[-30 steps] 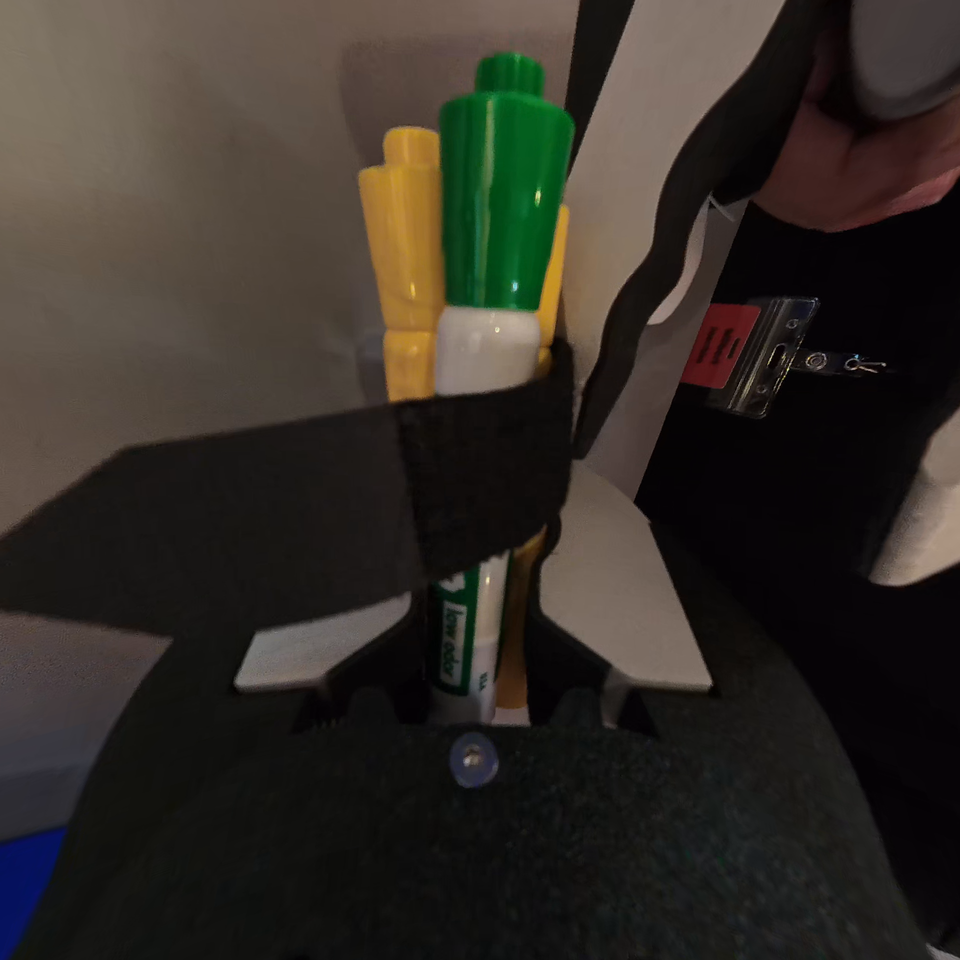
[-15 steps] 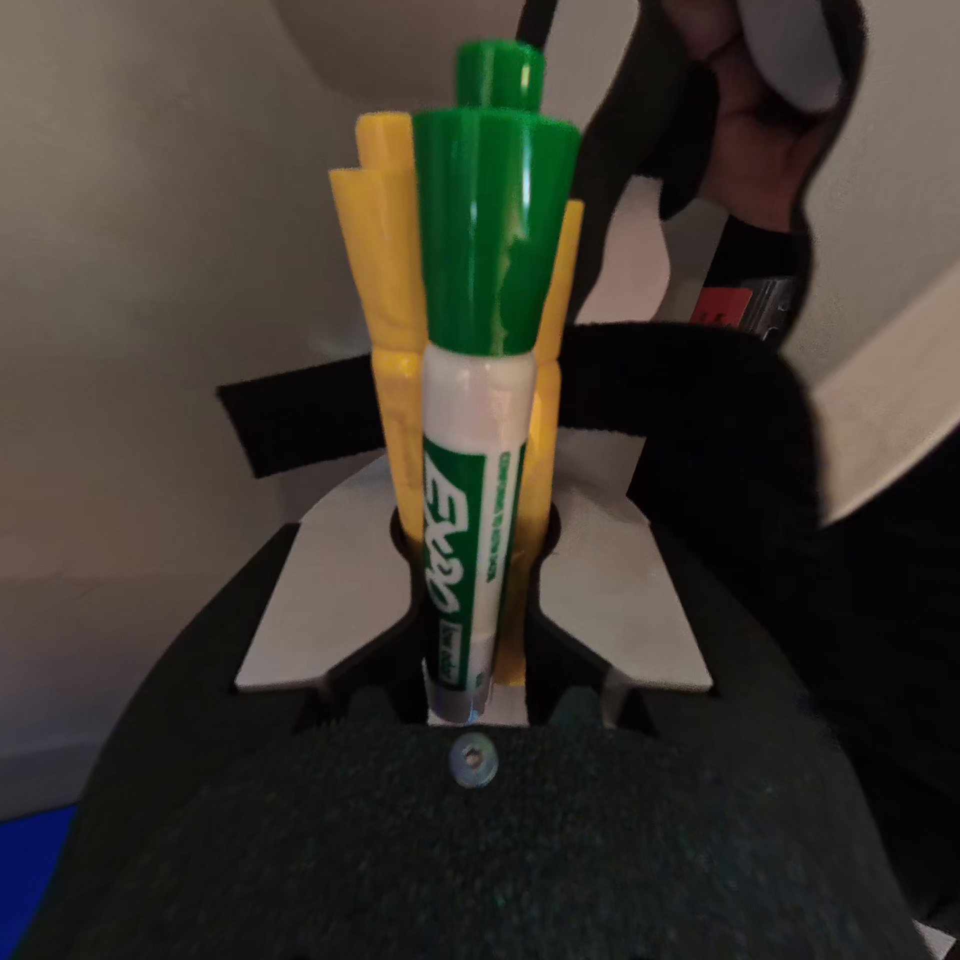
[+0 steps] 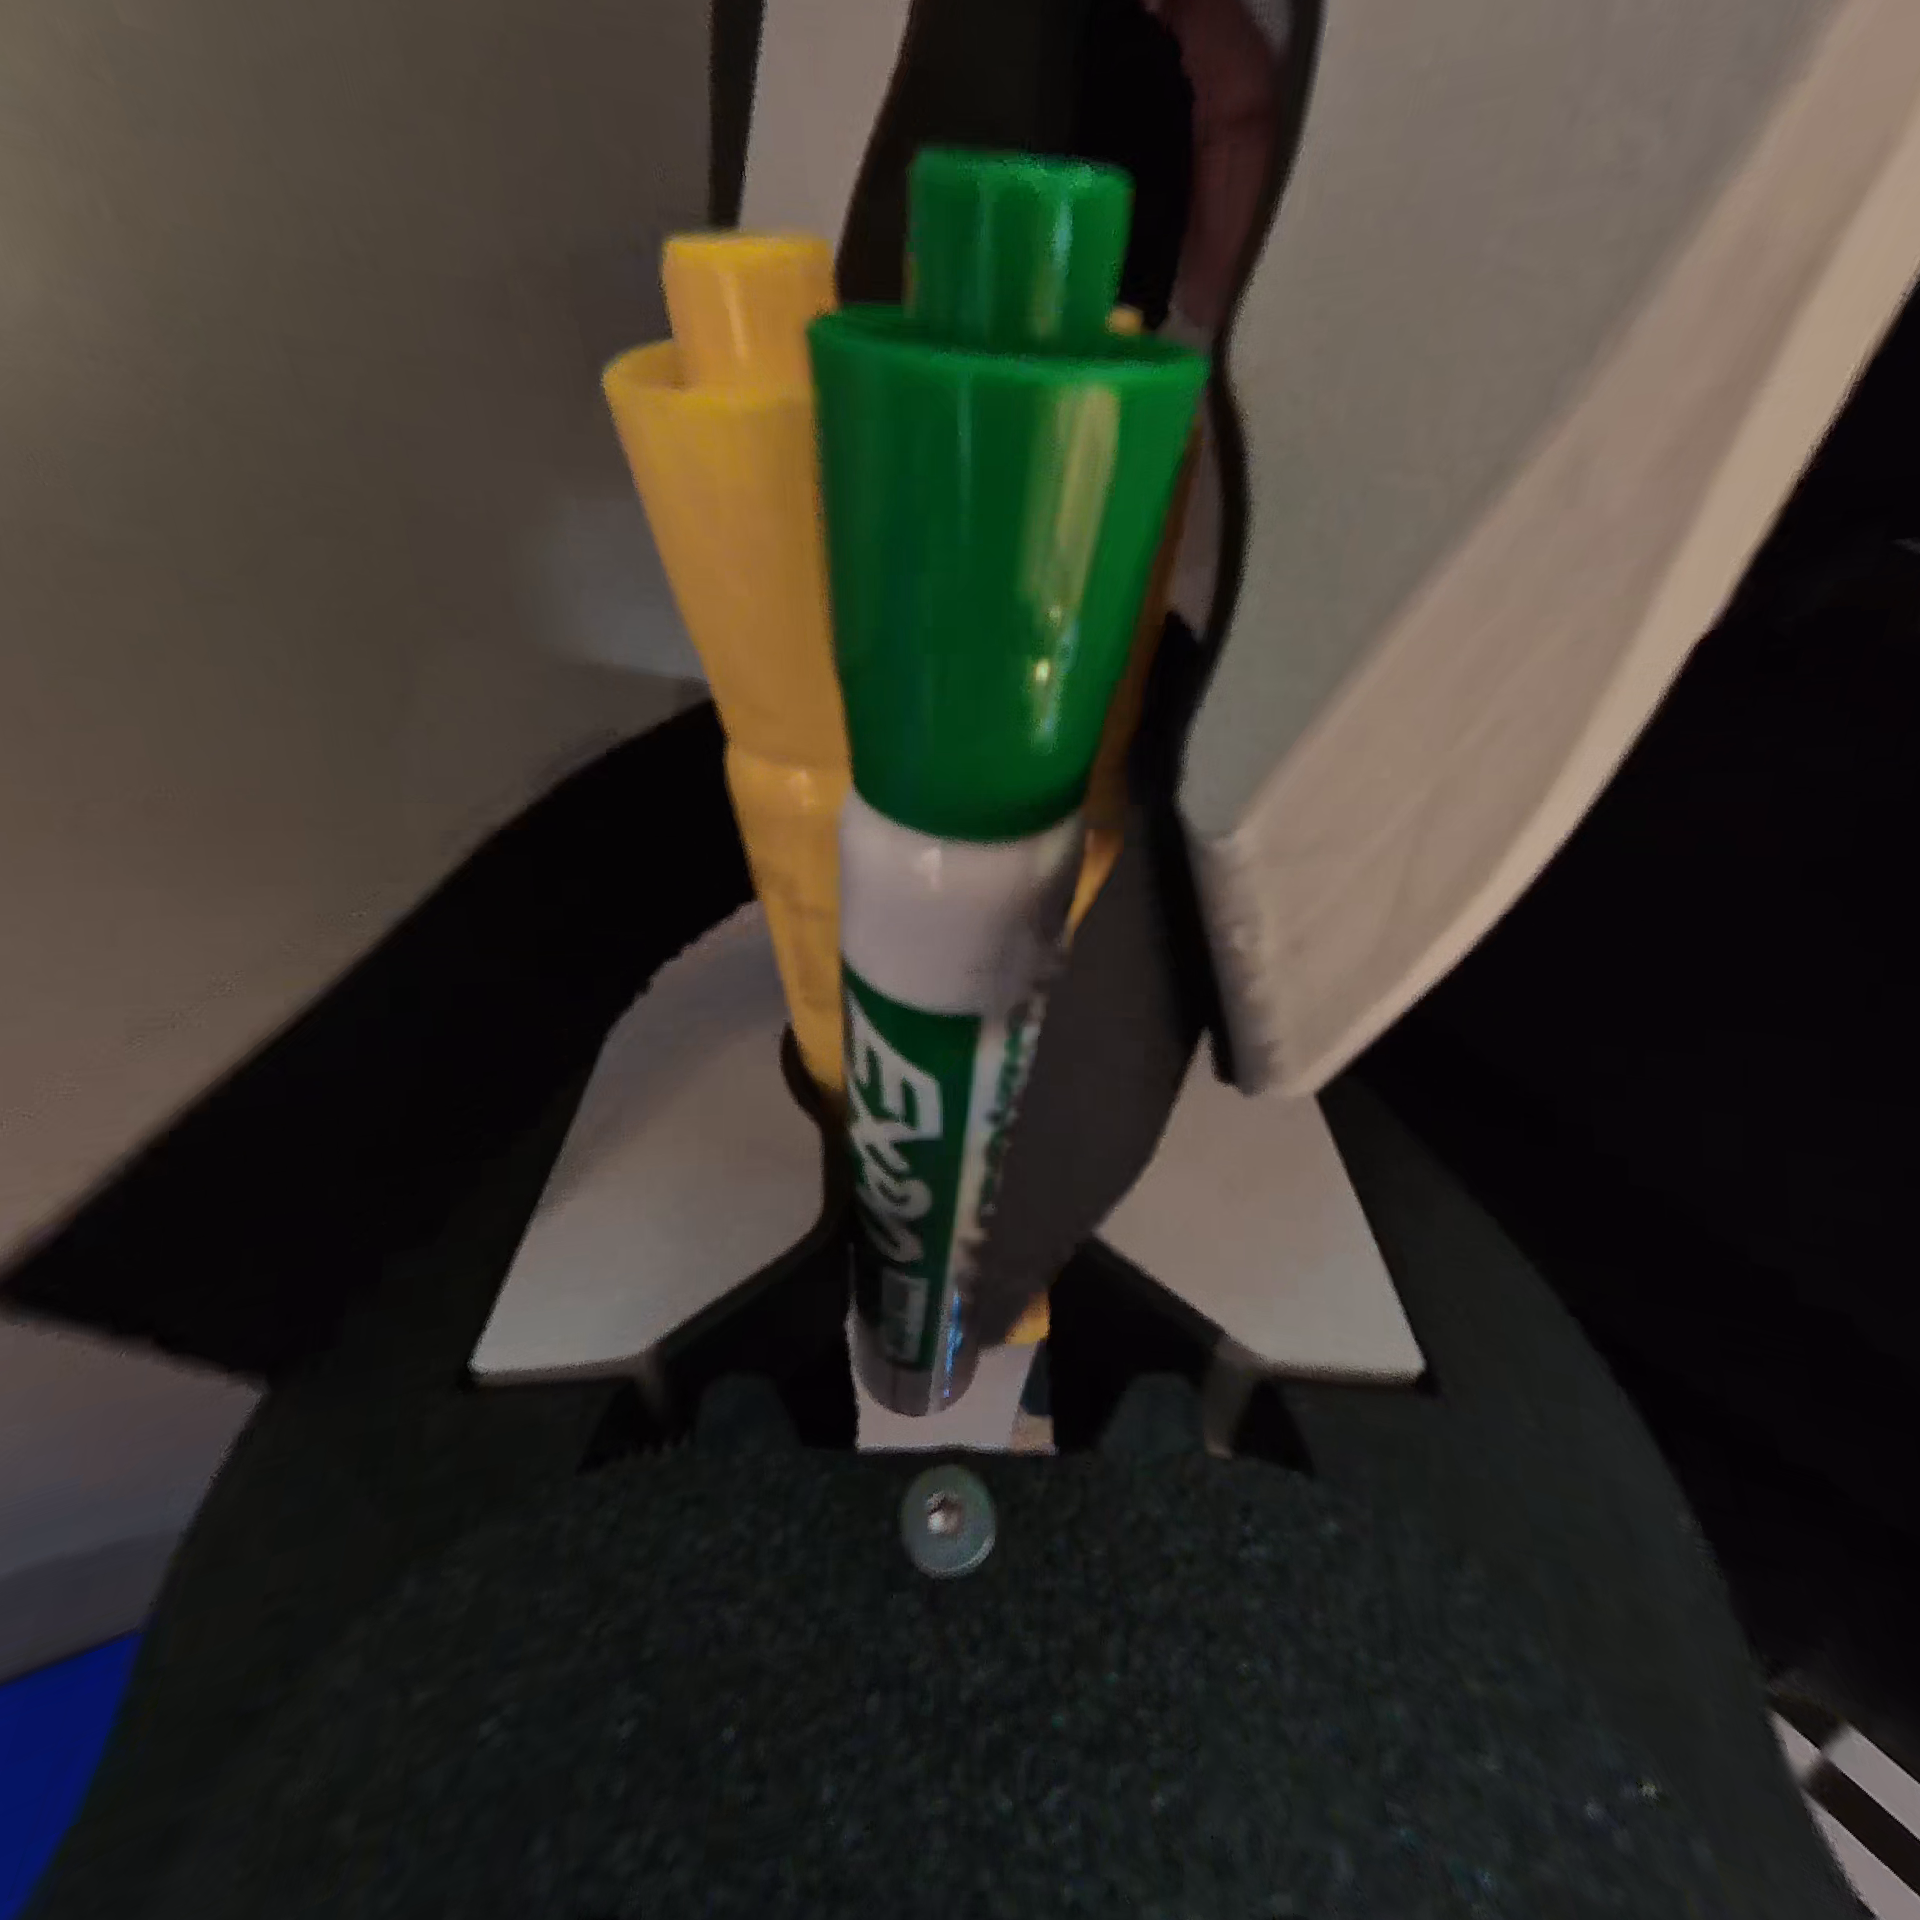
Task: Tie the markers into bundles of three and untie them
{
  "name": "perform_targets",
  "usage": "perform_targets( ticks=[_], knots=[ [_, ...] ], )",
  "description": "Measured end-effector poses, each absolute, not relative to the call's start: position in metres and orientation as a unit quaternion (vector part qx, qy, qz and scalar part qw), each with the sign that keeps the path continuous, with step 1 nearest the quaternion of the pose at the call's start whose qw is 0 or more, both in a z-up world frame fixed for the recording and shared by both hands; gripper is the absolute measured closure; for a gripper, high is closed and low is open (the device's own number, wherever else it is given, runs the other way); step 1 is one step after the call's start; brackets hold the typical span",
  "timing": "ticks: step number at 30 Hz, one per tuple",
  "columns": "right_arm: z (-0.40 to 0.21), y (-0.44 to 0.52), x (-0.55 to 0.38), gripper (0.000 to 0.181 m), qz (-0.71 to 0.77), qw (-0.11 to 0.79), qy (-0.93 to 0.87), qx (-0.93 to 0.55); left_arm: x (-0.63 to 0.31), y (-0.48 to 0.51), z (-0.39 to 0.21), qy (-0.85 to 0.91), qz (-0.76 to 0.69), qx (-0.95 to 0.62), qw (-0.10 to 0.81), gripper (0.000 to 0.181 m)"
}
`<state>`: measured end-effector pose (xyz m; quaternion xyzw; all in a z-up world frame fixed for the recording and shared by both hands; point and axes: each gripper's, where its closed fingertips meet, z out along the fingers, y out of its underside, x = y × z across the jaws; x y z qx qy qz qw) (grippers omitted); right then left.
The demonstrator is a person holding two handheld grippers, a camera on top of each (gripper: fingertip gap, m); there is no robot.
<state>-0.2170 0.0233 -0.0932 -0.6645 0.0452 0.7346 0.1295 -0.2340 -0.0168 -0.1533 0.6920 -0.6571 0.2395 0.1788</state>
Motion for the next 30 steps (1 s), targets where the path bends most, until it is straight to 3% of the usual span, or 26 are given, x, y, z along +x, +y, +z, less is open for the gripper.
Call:
perform_targets(
  ticks=[12, 16, 20, 30],
  knots=[
    [-0.093, 0.026, -0.212, 0.139, 0.737, 0.253, 0.013, -0.626, -0.245, -0.019, -0.143, -0.656, 0.185, 0.690, 0.242, 0.140],
    [-0.092, 0.033, -0.202, 0.127, 0.728, 0.284, 0.026, -0.624, -0.241, -0.026, -0.140, -0.666, 0.187, 0.676, 0.255, 0.139],
    [-0.086, 0.033, -0.196, 0.145, 0.728, 0.307, 0.010, -0.613, -0.235, -0.029, -0.140, -0.671, 0.183, 0.672, 0.256, 0.140],
    [-0.091, 0.020, -0.192, 0.152, 0.726, 0.306, -0.019, -0.616, -0.237, -0.038, -0.143, -0.679, 0.184, 0.657, 0.272, 0.140]
  ],
)
